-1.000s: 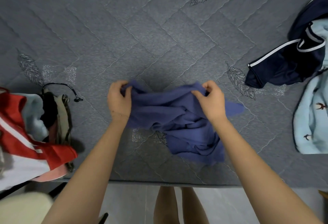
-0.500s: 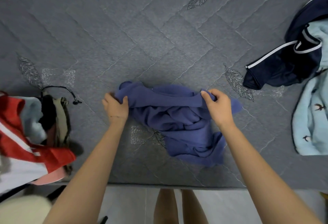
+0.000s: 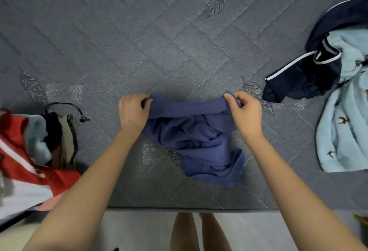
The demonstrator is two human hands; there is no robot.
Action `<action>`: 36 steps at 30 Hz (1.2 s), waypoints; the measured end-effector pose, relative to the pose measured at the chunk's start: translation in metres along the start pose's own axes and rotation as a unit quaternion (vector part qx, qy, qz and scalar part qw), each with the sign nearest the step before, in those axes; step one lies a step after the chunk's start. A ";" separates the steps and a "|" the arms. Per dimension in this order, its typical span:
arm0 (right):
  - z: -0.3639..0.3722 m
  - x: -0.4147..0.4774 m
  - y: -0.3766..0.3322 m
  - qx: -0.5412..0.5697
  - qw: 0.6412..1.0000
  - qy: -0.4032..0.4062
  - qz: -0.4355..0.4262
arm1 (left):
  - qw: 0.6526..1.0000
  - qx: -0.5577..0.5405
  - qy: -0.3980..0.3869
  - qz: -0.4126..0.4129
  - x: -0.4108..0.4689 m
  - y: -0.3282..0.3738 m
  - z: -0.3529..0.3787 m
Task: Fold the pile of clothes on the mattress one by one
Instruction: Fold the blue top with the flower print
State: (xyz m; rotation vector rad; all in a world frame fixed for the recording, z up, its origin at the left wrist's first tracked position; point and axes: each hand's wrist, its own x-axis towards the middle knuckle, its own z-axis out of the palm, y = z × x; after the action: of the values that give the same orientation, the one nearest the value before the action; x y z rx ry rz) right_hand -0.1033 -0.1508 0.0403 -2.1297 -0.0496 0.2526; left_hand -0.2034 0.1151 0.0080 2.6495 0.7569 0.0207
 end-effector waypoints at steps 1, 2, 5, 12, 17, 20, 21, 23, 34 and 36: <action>-0.006 0.002 -0.012 0.004 1.000 0.006 -0.006 | 0.997 -0.068 0.020 0.005 0.000 0.009 -0.010; -0.012 0.003 -0.026 0.010 1.000 0.012 -0.013 | 0.990 -0.141 0.027 -0.004 0.000 0.020 -0.022; -0.035 0.005 -0.072 0.029 0.998 0.040 -0.035 | 0.942 -0.329 0.038 -0.060 0.009 0.054 -0.066; -0.124 -0.002 -0.198 0.060 0.986 0.111 -0.109 | 0.883 -0.457 0.097 -0.034 0.021 0.127 -0.209; -0.188 -0.020 -0.280 0.099 0.970 0.150 -0.166 | 0.866 -0.494 0.073 0.016 -0.005 0.186 -0.295; -0.221 -0.034 -0.324 0.118 0.964 0.148 -0.185 | 0.847 -0.522 0.091 0.031 -0.022 0.214 -0.344; -0.232 -0.040 -0.338 0.121 0.962 0.148 -0.195 | 0.838 -0.534 0.105 0.032 -0.026 0.220 -0.362; -0.252 -0.049 -0.362 0.123 0.958 0.149 -0.211 | 0.833 -0.536 0.127 0.046 -0.034 0.231 -0.396; -0.315 -0.091 -0.426 0.111 0.939 0.158 -0.284 | 0.854 -0.434 0.251 0.135 -0.086 0.239 -0.504; -0.315 -0.094 -0.434 0.107 0.938 0.152 -0.292 | 0.859 -0.425 0.250 0.138 -0.090 0.239 -0.507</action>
State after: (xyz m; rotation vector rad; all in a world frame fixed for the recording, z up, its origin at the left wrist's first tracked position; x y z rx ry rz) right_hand -0.1050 -0.1888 0.5835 -1.8187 -0.4451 -0.4056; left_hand -0.2187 0.0643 0.5733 1.8520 0.3533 0.9278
